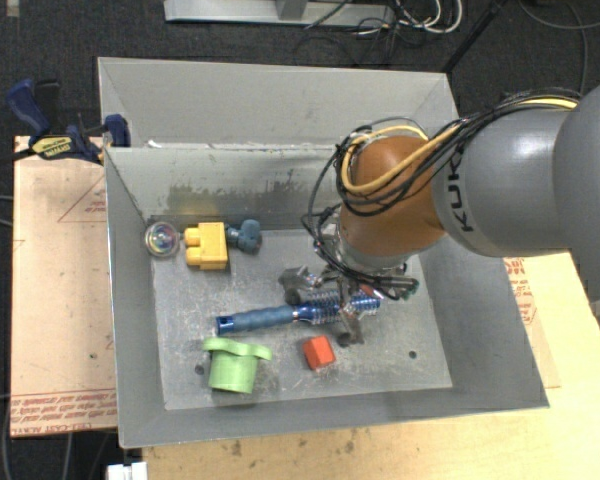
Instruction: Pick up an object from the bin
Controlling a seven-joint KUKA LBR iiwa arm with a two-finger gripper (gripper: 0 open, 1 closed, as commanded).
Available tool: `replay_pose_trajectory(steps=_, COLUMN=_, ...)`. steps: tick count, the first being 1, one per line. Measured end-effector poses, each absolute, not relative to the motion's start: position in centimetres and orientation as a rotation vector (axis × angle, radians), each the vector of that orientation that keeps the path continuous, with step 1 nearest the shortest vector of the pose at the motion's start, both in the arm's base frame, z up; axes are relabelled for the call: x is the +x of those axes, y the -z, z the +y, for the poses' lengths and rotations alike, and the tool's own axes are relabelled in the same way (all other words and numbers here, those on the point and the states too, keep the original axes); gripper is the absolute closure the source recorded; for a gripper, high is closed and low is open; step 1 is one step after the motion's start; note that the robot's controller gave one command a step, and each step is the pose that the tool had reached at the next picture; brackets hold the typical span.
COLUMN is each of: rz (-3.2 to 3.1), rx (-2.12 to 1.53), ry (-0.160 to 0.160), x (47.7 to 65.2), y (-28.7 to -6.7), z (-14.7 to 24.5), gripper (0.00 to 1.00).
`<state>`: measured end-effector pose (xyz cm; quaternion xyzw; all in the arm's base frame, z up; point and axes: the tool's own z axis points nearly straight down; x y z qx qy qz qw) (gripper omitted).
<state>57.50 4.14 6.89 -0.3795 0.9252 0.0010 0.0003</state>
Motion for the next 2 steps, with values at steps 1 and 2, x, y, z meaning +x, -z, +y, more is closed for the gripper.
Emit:
replay_pose_trajectory(steps=1, rz=2.905, rx=-1.190, ry=-0.003, x=57.5, y=-6.9, z=4.1, gripper=1.00)
replay_pose_trajectory(steps=2, rz=2.900, rx=-1.182, ry=0.004, x=57.7, y=-20.1, z=4.2, gripper=1.00)
